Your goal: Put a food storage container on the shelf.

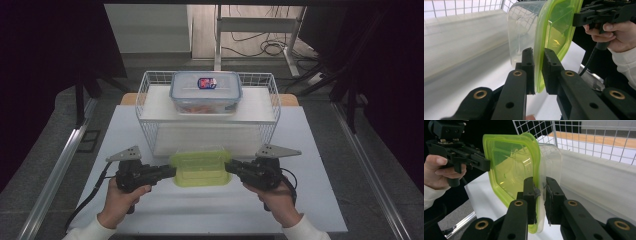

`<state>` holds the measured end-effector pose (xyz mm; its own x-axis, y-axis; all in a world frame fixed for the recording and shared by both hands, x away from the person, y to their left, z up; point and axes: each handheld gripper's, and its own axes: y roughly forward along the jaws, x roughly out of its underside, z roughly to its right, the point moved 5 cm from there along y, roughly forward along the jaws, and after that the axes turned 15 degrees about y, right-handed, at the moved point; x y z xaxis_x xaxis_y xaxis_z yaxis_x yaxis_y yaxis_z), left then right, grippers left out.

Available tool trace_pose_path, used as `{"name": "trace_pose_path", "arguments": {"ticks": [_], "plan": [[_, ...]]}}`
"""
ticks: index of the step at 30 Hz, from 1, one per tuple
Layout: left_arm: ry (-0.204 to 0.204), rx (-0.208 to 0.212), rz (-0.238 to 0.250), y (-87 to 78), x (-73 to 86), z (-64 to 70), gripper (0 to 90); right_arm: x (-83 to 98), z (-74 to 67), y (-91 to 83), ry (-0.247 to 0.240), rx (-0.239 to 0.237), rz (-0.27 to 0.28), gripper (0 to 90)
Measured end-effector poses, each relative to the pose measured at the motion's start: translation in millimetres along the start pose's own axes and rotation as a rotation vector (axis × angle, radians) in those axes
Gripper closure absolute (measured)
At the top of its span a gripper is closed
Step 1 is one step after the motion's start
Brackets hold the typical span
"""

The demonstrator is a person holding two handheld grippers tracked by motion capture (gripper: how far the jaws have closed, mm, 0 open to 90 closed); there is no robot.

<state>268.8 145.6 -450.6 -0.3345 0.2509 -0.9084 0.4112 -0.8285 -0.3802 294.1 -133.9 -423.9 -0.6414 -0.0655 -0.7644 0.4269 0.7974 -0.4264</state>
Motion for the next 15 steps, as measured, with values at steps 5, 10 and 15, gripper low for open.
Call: {"name": "trace_pose_path", "arguments": {"ticks": [5, 10, 15], "plan": [[0.009, 0.001, 0.009, -2.7, -11.4, -2.3, 81.3, -9.5, -2.4, -2.4, -0.011, 0.005, 0.007, 79.5], [0.017, -0.003, 0.018, -2.9, -21.9, -7.3, 81.3, -19.4, -2.7, -3.1, -0.019, 0.015, 0.012, 79.6], [0.024, -0.007, 0.023, -2.5, -31.4, -11.7, 81.4, -28.7, -2.0, -4.4, -0.017, 0.016, 0.024, 79.7]]}}
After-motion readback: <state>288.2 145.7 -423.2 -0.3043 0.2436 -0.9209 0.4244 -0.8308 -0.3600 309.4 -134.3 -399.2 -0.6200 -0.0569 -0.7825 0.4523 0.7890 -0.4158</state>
